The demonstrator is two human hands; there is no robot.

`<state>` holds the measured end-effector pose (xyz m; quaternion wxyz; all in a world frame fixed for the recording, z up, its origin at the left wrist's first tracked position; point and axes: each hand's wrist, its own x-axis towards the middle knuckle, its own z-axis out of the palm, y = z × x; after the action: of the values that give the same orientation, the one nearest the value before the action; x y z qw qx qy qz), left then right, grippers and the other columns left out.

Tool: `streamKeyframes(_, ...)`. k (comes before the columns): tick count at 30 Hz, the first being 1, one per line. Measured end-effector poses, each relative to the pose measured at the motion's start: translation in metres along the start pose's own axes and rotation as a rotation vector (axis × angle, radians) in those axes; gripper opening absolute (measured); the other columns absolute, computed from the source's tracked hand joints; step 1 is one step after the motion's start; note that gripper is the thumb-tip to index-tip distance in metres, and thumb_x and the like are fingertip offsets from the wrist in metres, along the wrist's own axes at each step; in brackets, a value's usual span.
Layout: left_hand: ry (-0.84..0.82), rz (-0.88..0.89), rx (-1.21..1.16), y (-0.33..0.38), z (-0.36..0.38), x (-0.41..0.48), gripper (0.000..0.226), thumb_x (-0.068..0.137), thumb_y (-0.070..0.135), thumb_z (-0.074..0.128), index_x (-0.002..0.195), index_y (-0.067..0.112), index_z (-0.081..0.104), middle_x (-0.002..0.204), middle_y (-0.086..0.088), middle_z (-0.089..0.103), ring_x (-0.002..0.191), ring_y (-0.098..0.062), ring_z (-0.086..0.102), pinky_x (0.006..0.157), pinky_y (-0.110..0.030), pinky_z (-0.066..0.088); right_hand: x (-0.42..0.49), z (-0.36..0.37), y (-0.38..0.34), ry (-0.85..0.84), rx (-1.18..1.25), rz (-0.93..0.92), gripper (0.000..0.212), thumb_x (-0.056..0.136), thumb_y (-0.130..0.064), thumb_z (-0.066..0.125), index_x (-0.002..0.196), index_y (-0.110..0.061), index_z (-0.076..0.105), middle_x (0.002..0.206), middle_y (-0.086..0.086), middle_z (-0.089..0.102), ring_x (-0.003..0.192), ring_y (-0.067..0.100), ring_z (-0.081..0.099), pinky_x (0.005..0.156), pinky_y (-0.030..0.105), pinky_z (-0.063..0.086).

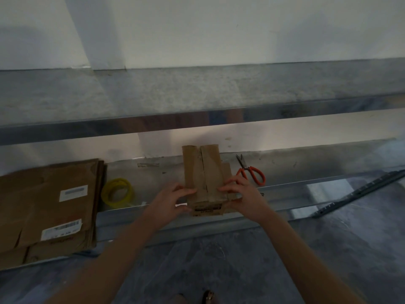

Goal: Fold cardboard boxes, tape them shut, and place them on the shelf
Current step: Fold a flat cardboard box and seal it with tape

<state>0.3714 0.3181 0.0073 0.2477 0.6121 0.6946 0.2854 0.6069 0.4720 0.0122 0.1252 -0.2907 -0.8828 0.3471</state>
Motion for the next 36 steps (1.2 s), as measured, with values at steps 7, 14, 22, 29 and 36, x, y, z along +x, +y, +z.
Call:
streamKeyframes(7, 0.199, -0.020, -0.087, 0.001, 0.026, -0.002, 0.049, 0.086, 0.011, 0.068, 0.132, 0.026, 0.056, 0.156, 0.009, 0.018, 0.137, 0.001, 0.027, 0.107, -0.026, 0.040, -0.005, 0.013, -0.008, 0.131, 0.034, 0.083, 0.049, 0.077, -0.017, 0.081, 0.120, -0.035, 0.065, 0.129, -0.015, 0.044, 0.113, -0.008, 0.045, 0.102, 0.012, 0.041)
streamKeyframes(14, 0.233, -0.100, -0.195, 0.020, 0.033, -0.006, 0.063, 0.084, 0.013, 0.071, 0.138, 0.033, 0.043, 0.148, 0.011, 0.022, 0.132, -0.007, 0.033, 0.111, -0.027, 0.036, -0.016, 0.029, -0.024, 0.264, 0.174, 0.239, 0.061, 0.084, -0.010, 0.074, 0.130, -0.041, 0.047, 0.127, -0.012, 0.048, 0.114, 0.006, 0.054, 0.095, 0.022, 0.052)
streamKeyframes(22, -0.255, -0.139, 0.187, 0.001, -0.051, 0.057, 0.125, 0.059, 0.067, 0.074, 0.153, 0.029, 0.000, 0.160, 0.008, -0.005, 0.146, -0.017, 0.002, 0.119, -0.040, 0.009, -0.046, 0.085, -0.062, 0.481, 0.521, 0.563, 0.086, 0.081, -0.031, 0.079, 0.149, -0.025, 0.026, 0.147, -0.004, 0.034, 0.128, 0.011, 0.046, 0.104, 0.041, 0.048)
streamKeyframes(29, -0.300, -0.189, 0.042, -0.017, -0.053, 0.078, 0.124, 0.061, 0.054, 0.079, 0.152, 0.033, -0.003, 0.158, 0.013, -0.020, 0.147, -0.015, -0.005, 0.120, -0.044, 0.014, -0.030, 0.083, -0.075, 0.569, 0.564, 0.672, 0.067, 0.082, -0.027, 0.078, 0.134, -0.015, 0.038, 0.136, 0.001, 0.037, 0.118, 0.015, 0.047, 0.093, 0.026, 0.045)
streamKeyframes(36, -0.231, -0.153, -0.025, -0.039, -0.059, 0.097, 0.109, 0.069, 0.038, 0.084, 0.152, 0.027, 0.015, 0.158, 0.002, 0.015, 0.140, -0.011, 0.021, 0.111, -0.029, 0.027, -0.031, 0.080, -0.067, 0.627, 0.523, 0.720, 0.070, 0.077, -0.036, 0.081, 0.127, -0.017, 0.037, 0.122, -0.004, 0.039, 0.108, 0.015, 0.050, 0.087, 0.028, 0.051)
